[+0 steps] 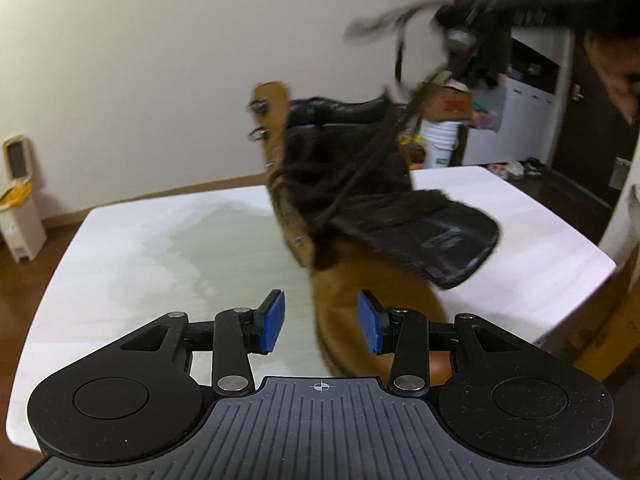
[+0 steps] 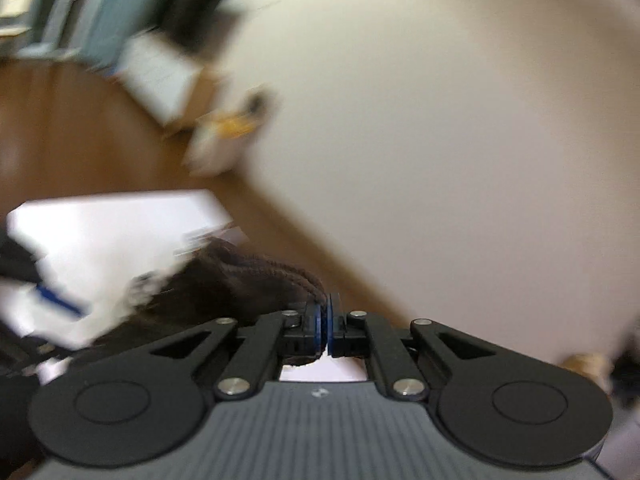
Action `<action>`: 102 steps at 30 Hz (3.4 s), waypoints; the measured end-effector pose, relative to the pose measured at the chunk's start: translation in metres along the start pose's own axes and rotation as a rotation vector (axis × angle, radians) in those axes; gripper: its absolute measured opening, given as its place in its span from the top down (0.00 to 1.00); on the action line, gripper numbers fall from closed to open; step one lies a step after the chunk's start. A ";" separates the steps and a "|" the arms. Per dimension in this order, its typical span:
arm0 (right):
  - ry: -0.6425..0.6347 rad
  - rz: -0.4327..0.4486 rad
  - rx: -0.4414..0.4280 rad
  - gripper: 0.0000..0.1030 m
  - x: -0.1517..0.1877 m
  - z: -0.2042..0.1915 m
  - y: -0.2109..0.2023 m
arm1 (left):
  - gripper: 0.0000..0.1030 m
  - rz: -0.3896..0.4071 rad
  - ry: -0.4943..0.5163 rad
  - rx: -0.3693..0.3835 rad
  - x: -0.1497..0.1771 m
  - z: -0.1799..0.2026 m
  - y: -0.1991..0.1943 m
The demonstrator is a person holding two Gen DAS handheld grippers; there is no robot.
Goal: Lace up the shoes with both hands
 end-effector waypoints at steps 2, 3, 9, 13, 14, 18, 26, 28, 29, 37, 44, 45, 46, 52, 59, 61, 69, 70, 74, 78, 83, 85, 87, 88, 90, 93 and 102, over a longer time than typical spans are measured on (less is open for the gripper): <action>0.061 0.054 0.133 0.97 0.005 0.037 -0.026 | 0.58 -0.003 0.017 0.004 -0.002 0.007 0.002; 0.087 0.069 0.184 0.97 0.009 0.053 -0.035 | 0.58 -0.005 0.024 0.007 -0.003 0.010 0.002; 0.205 0.016 0.336 0.97 0.068 0.114 -0.051 | 0.58 -0.005 0.037 0.016 -0.005 0.025 0.008; 0.274 -0.126 0.225 0.97 0.126 0.102 -0.015 | 0.58 -0.003 0.027 0.016 -0.006 0.027 0.007; 0.292 -0.158 0.197 0.96 0.138 0.097 -0.006 | 0.58 -0.004 0.027 0.014 -0.007 0.027 0.009; 0.264 -0.347 0.040 0.80 0.193 0.047 0.037 | 0.58 -0.013 0.044 0.015 -0.007 0.029 0.011; 0.299 -0.257 -0.373 0.72 0.174 -0.041 0.049 | 0.58 -0.023 0.047 0.026 -0.008 0.030 0.016; 0.289 -0.241 -0.416 0.72 0.174 -0.051 0.055 | 0.58 -0.022 0.052 0.025 -0.010 0.031 0.016; 0.284 -0.233 -0.425 0.72 0.174 -0.056 0.059 | 0.58 -0.021 0.054 0.024 -0.011 0.032 0.016; 0.305 -0.187 -0.412 0.94 0.173 -0.056 0.080 | 0.58 -0.028 0.068 0.017 -0.009 0.031 0.017; 0.367 -0.313 -0.138 0.94 0.214 0.018 0.071 | 0.58 0.008 0.065 0.037 -0.014 0.032 0.011; 0.386 -0.347 -0.103 0.94 0.225 0.029 0.070 | 0.58 0.016 0.067 0.040 -0.015 0.034 0.010; 0.403 -0.386 -0.069 0.94 0.237 0.038 0.069 | 0.58 0.020 0.069 0.039 -0.016 0.034 0.010; 0.401 -0.528 0.078 0.90 0.279 0.061 0.054 | 0.58 0.026 0.087 0.039 -0.020 0.043 0.009; 0.378 -0.310 -0.201 0.70 0.236 0.031 0.007 | 0.58 0.017 0.101 0.027 -0.022 0.047 0.012; 0.321 -0.258 -0.271 0.70 0.220 0.008 0.014 | 0.58 0.017 0.098 0.022 -0.022 0.046 0.013; 0.244 -0.124 -0.349 0.71 0.170 -0.035 0.067 | 0.58 0.015 0.099 0.023 -0.022 0.046 0.013; 0.237 -0.121 -0.348 0.76 0.163 -0.040 0.074 | 0.58 0.015 0.099 0.024 -0.022 0.046 0.013; 0.225 -0.123 -0.303 0.97 0.163 -0.031 0.072 | 0.58 0.034 0.096 0.032 -0.023 0.045 0.010; 0.285 -0.286 -0.104 0.97 0.205 0.011 0.066 | 0.58 0.063 0.084 0.042 -0.026 0.043 0.006; 0.420 -0.364 -0.251 0.81 0.230 0.025 0.039 | 0.58 0.087 0.086 0.038 -0.031 0.041 0.001; 0.443 -0.365 -0.214 0.81 0.229 0.029 0.029 | 0.58 0.096 0.087 0.027 -0.035 0.038 -0.002; 0.493 -0.340 -0.186 0.81 0.226 0.034 0.017 | 0.58 0.098 0.099 0.011 -0.038 0.038 -0.002; 0.517 -0.322 -0.191 0.81 0.223 0.033 0.013 | 0.58 0.099 0.107 0.001 -0.040 0.037 -0.002; 0.542 -0.294 -0.192 0.81 0.219 0.030 0.019 | 0.58 0.099 0.123 -0.011 -0.046 0.036 0.001; 0.573 -0.236 -0.205 0.81 0.208 0.024 0.018 | 0.58 0.107 0.152 -0.042 -0.058 0.033 0.008; 0.542 -0.071 -0.368 0.81 0.153 -0.017 0.008 | 0.58 0.186 0.157 -0.089 -0.087 0.013 0.009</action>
Point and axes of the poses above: each gripper's, at about its wrist camera, not at the fingertips, and y roughly the way its jaws point, z to its right, x to its underside, the point moved 6 cm from there along y, roughly the way its jaws point, and after that the axes turned 5 degrees about y, right-handed, at the moved point
